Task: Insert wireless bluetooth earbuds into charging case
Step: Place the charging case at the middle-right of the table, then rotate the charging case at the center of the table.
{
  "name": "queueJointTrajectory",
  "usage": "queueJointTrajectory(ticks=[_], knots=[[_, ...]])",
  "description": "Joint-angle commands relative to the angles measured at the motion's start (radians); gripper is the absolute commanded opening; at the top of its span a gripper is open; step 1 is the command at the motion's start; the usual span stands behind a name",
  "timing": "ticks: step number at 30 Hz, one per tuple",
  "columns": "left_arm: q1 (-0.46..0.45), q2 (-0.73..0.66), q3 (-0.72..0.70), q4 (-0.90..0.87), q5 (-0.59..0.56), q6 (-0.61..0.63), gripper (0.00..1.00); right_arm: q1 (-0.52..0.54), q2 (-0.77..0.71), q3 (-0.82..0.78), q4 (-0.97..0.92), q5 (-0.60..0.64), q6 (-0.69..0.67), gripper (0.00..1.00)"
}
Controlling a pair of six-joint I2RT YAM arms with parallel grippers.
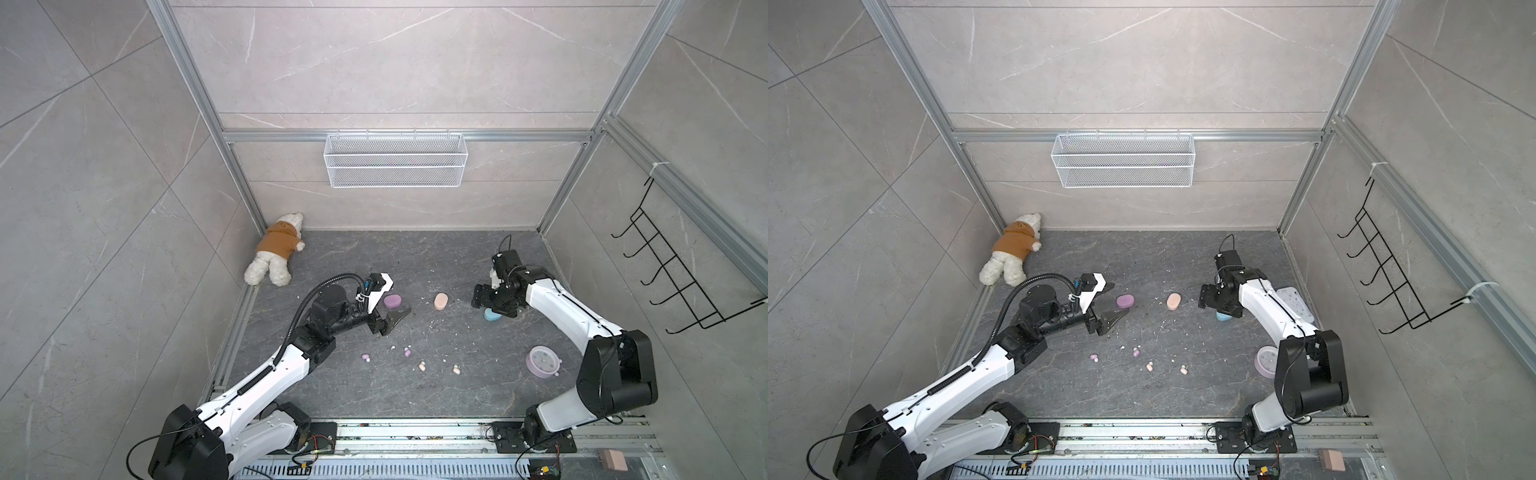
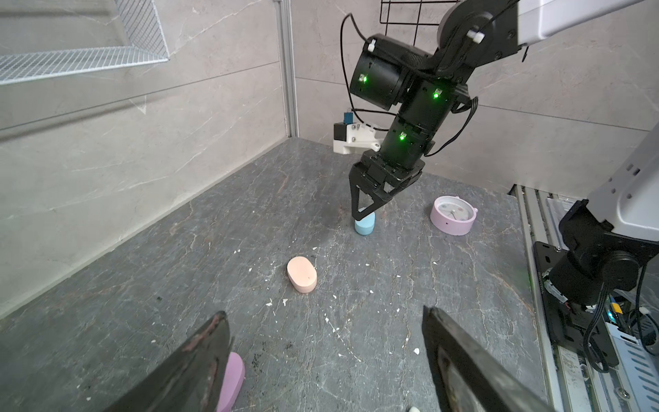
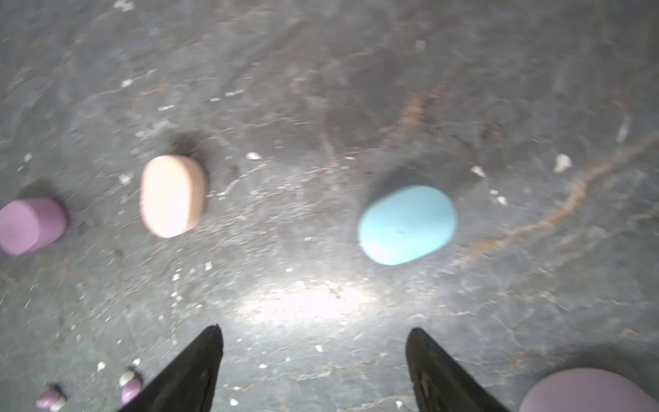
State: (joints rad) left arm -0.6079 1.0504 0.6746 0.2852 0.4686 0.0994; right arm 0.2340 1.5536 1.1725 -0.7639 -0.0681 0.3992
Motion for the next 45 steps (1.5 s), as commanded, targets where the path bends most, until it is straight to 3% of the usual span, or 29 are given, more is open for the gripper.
queueJointTrajectory(ticks=[1, 15, 23, 37, 45], knots=[[0.006, -0.026, 0.006, -0.002, -0.031, -0.017, 0.87, 0.071, 0.064, 0.078, -0.009, -0.006, -0.001, 0.85], [0.009, -0.012, 0.005, -0.015, -0.045, -0.010, 0.87, 0.090, 0.481, 0.471, 0.025, -0.182, -0.182, 0.86], [0.017, 0.030, 0.031, -0.010, -0.048, 0.012, 0.87, 0.098, 0.644, 0.587, -0.009, -0.270, -0.208, 0.85], [0.033, 0.001, 0.007, -0.009, -0.048, 0.016, 0.87, 0.143, 0.544, 0.449, -0.074, -0.252, -0.222, 0.83], [0.035, -0.006, 0.008, -0.009, -0.046, 0.014, 0.87, 0.187, 0.464, 0.406, -0.096, -0.127, -0.144, 0.83]])
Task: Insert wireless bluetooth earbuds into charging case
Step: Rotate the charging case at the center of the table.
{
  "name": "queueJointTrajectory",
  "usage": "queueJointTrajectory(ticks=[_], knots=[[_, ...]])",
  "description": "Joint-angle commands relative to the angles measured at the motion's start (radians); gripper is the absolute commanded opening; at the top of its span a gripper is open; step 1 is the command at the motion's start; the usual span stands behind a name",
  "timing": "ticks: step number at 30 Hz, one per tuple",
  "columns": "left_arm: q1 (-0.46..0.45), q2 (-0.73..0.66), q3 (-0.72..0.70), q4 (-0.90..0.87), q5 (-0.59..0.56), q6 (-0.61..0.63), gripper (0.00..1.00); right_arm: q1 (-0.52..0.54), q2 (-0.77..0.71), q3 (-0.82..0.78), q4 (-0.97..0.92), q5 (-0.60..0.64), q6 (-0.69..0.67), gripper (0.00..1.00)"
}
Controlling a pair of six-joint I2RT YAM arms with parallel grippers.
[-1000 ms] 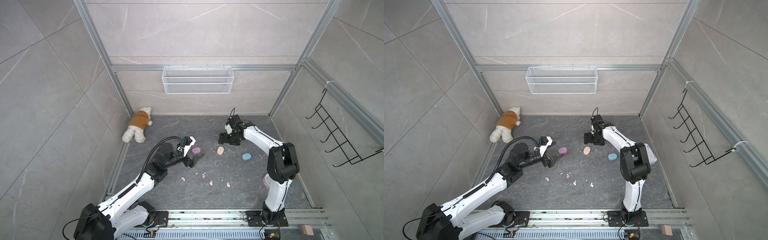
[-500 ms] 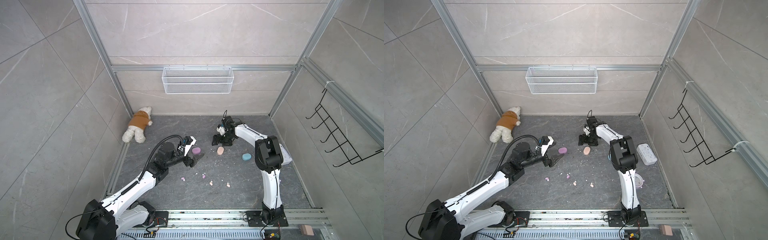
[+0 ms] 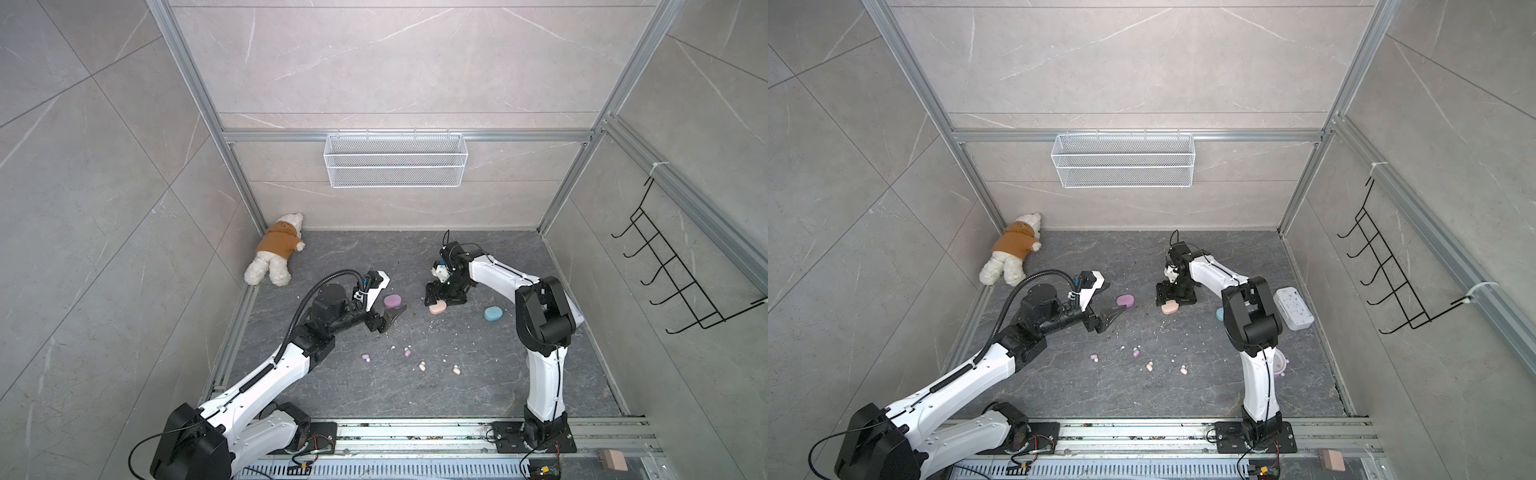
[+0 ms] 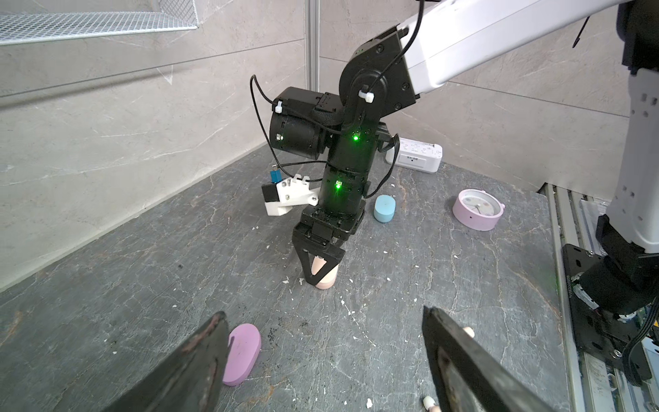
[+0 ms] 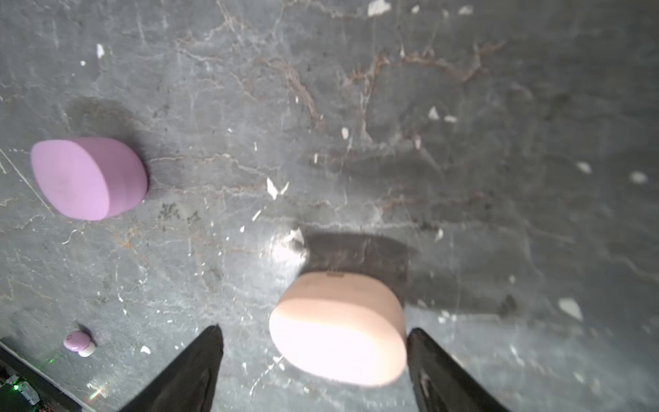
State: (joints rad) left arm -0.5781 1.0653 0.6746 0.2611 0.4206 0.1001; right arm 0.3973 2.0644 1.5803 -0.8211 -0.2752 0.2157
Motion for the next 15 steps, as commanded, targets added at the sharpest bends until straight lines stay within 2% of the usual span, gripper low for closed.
queueJointTrajectory(ticks=[1, 6, 15], knots=[[0.005, -0.022, 0.007, 0.016, 0.002, 0.013, 0.87, 0.033, -0.044, 0.009, -0.051, 0.112, 0.040, 0.84], [0.005, -0.027, 0.006, 0.017, 0.005, 0.011, 0.87, 0.075, 0.012, 0.067, -0.114, 0.241, 0.044, 0.86], [0.006, -0.050, -0.002, 0.017, 0.002, 0.009, 0.87, 0.083, 0.062, 0.076, -0.089, 0.270, 0.036, 0.86]])
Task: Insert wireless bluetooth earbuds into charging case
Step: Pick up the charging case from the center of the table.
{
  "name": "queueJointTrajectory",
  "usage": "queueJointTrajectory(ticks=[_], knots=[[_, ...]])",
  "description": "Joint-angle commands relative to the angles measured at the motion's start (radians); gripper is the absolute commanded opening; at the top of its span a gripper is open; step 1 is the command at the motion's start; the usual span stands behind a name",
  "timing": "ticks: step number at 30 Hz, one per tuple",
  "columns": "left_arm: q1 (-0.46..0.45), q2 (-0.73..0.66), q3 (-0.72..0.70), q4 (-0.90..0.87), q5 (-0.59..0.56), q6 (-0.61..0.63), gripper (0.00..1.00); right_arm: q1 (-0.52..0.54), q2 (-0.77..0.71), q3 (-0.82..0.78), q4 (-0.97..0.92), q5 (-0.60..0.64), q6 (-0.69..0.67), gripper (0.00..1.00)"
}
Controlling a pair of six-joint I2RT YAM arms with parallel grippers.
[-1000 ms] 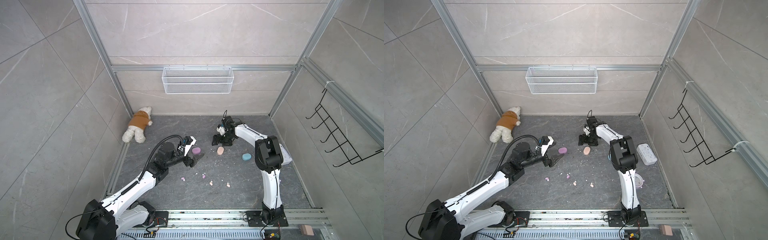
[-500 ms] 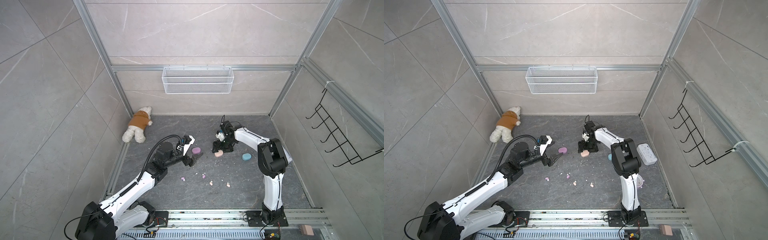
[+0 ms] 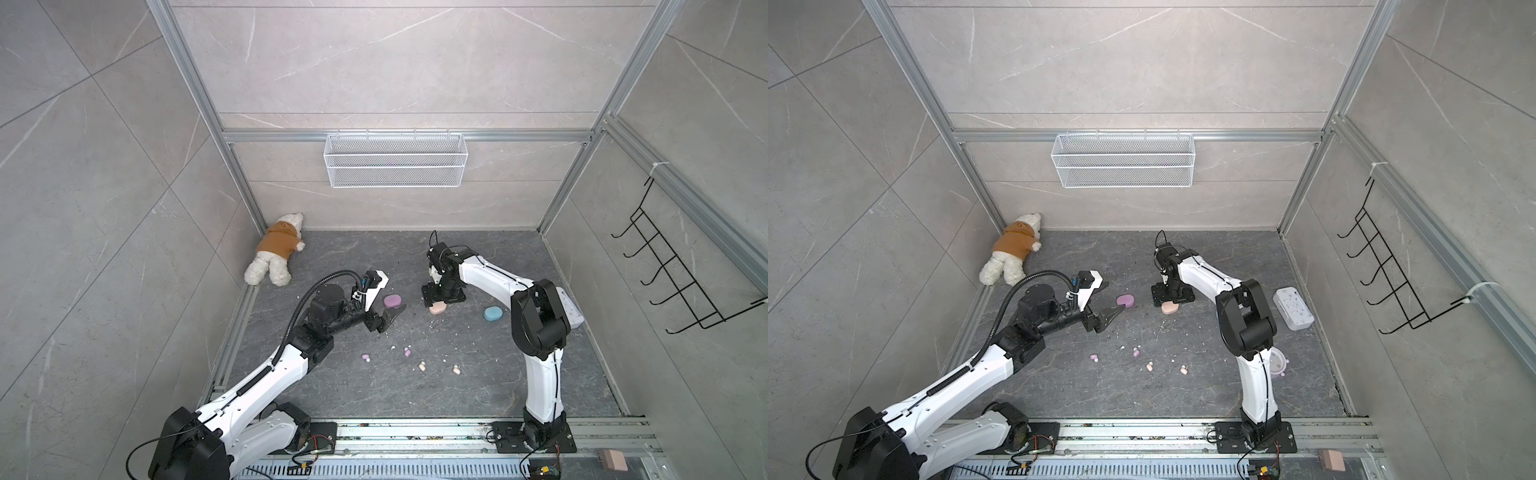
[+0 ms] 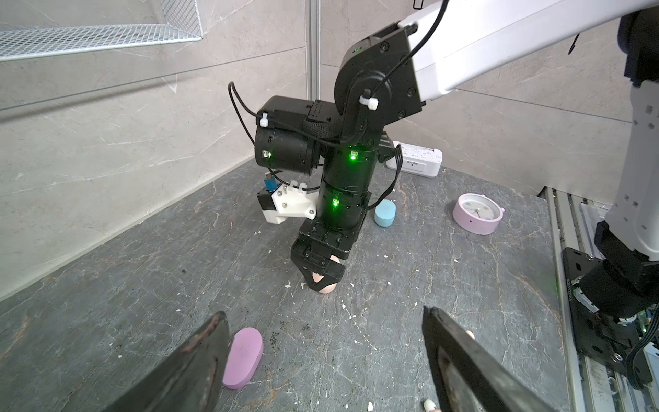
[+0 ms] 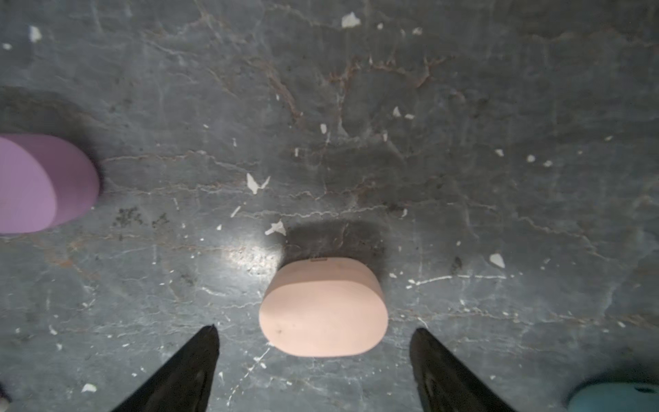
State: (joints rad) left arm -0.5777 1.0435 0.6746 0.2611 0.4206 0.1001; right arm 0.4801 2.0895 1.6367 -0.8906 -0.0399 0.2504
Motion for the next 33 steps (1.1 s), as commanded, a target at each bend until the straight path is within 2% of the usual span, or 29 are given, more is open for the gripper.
queueJointTrajectory(ticks=[1, 10, 22, 30, 33], knots=[[0.004, -0.028, -0.003, 0.017, 0.001, 0.011, 0.87, -0.002, 0.043, 0.021, -0.018, 0.031, -0.001, 0.86], [0.004, -0.033, -0.006, 0.021, -0.004, 0.011, 0.87, 0.009, 0.058, 0.027, 0.001, 0.038, -0.006, 0.84], [0.005, -0.030, -0.009, 0.028, -0.005, 0.006, 0.87, 0.010, 0.038, 0.020, 0.007, 0.040, -0.008, 0.71], [0.006, -0.027, -0.009, 0.028, -0.007, 0.005, 0.87, 0.009, 0.019, 0.025, -0.006, 0.032, -0.011, 0.57], [0.004, -0.013, -0.008, 0.019, -0.014, 0.007, 0.87, 0.011, -0.020, 0.022, -0.028, 0.030, -0.009, 0.57]])
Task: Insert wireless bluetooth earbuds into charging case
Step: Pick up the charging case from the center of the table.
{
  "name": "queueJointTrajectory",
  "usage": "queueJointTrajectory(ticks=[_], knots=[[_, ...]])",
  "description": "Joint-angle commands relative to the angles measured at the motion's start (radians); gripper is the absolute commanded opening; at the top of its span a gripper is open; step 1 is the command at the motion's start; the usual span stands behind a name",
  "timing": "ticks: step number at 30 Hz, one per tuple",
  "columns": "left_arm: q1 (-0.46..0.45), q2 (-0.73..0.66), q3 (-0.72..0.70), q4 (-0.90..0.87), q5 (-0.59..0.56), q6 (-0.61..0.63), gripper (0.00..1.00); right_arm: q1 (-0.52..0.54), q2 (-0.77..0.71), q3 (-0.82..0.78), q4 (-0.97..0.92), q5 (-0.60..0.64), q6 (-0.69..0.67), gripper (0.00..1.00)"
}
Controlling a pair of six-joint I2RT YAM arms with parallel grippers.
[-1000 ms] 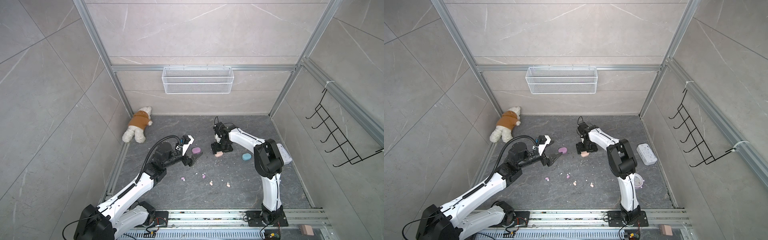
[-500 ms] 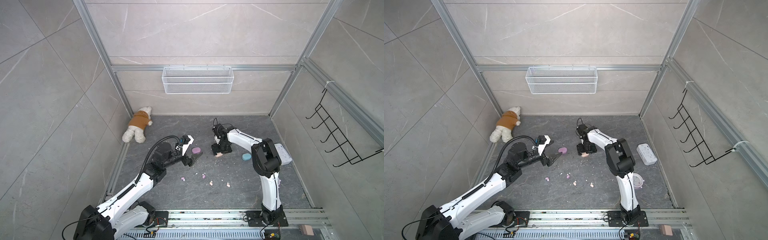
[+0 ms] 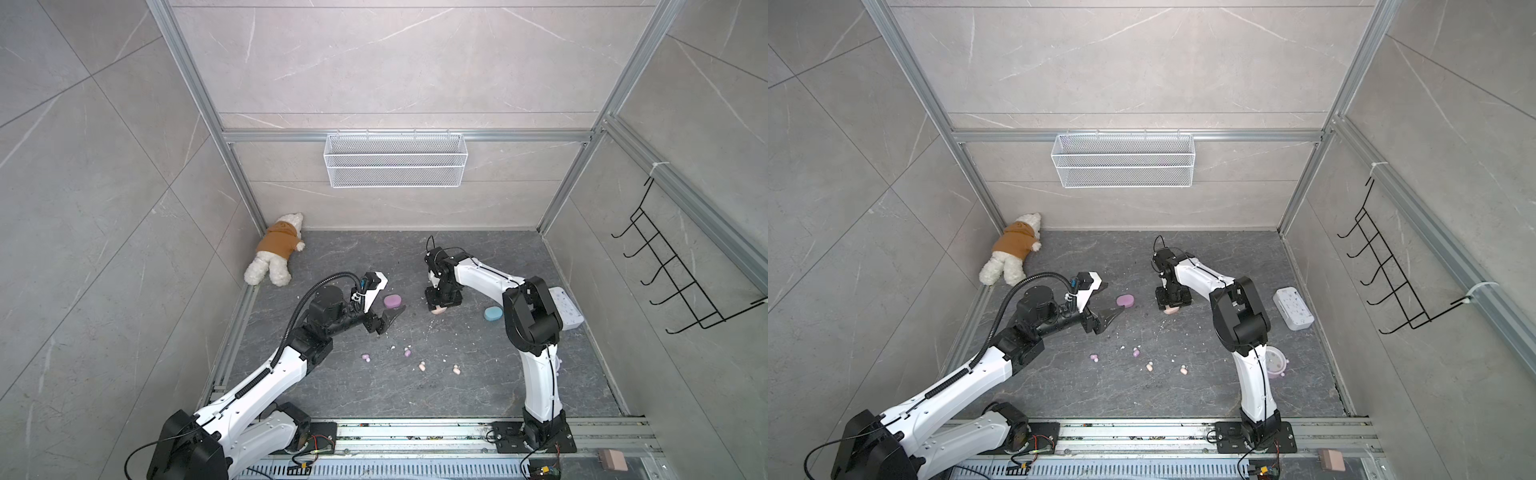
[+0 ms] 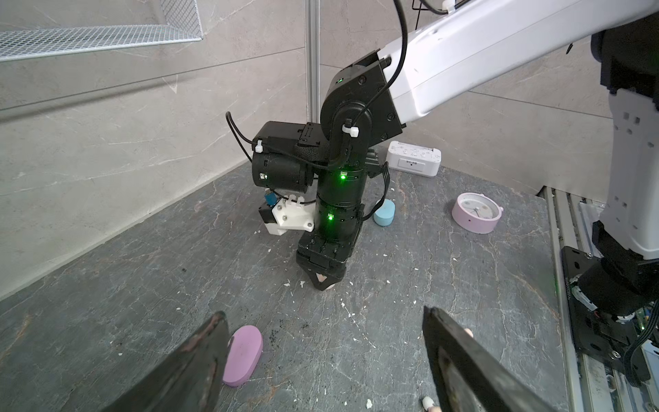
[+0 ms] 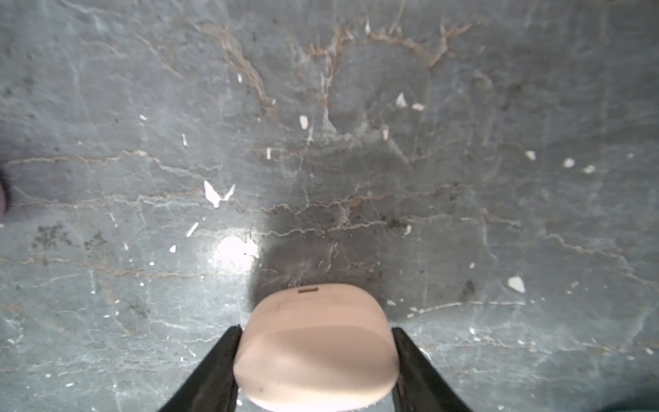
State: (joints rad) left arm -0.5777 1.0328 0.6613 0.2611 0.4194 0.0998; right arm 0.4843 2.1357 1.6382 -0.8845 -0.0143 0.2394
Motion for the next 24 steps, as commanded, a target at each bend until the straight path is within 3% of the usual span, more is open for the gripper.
queueJointTrajectory(ticks=[1, 10, 14, 18, 24], knots=[[0.004, 0.006, 0.006, 0.016, -0.013, 0.011, 0.87, 0.005, -0.084, 0.018, -0.045, 0.001, 0.006, 0.57], [0.001, 0.147, 0.028, 0.019, 0.070, 0.094, 0.87, 0.011, -0.390, -0.067, -0.164, -0.083, 0.094, 0.56], [-0.002, 0.206, 0.024, 0.110, 0.152, 0.125, 0.87, 0.028, -0.519, -0.068, -0.226, -0.124, 0.134, 0.56], [-0.019, 0.270, 0.030, 0.265, 0.248, 0.118, 0.87, 0.056, -0.582, -0.065, -0.258, -0.181, 0.176, 0.56], [-0.084, 0.420, 0.121, 0.406, 0.295, 0.122, 0.87, 0.063, -0.620, 0.020, -0.321, -0.212, 0.208, 0.57]])
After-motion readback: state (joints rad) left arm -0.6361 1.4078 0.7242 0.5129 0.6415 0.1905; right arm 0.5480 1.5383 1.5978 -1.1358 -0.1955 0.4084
